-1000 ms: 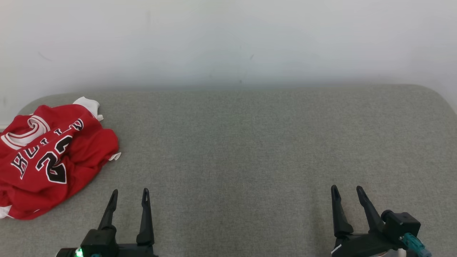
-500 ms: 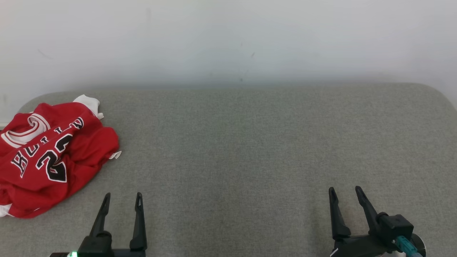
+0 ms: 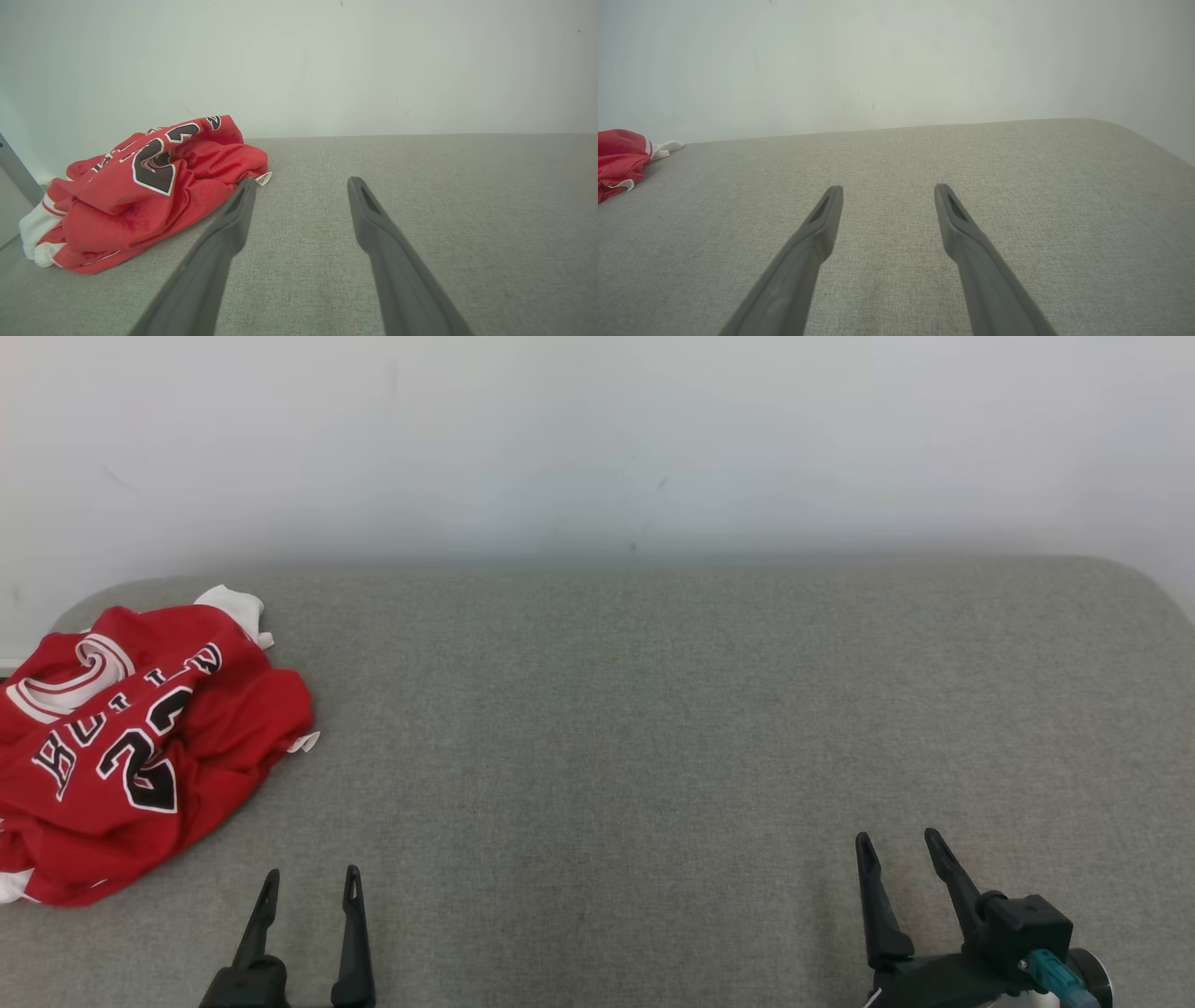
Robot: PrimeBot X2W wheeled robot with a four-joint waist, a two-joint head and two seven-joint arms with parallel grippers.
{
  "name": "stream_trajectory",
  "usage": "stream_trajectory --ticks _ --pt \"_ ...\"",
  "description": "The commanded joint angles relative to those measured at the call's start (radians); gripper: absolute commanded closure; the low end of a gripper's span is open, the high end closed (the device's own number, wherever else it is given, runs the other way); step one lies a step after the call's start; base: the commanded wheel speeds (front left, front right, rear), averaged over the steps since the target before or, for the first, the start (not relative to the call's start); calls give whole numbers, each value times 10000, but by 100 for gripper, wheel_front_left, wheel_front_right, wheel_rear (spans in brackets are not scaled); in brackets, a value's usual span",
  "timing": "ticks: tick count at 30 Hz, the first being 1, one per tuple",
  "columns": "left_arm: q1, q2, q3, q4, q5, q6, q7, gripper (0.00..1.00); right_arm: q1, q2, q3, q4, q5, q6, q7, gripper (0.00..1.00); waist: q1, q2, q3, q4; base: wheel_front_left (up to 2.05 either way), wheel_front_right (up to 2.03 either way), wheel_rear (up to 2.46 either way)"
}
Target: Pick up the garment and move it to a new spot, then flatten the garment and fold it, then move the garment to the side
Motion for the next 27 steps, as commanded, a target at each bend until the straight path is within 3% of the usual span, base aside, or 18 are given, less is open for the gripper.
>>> stream_trajectory --ticks 1,18,27 --pt "-62 -28 29 57 -32 -27 -35 0 23 2 0 -2 39 36 35 0 0 0 0 -4 0 0 0" --pt "-74 -156 159 253 3 -171 -35 0 212 4 -23 -252 55 36 122 0 0 0 -99 116 0 0 0" --pt "15 -158 230 359 132 -160 -35 0 408 4 8 -370 -3 37 189 0 0 0 -261 988 0 0 0"
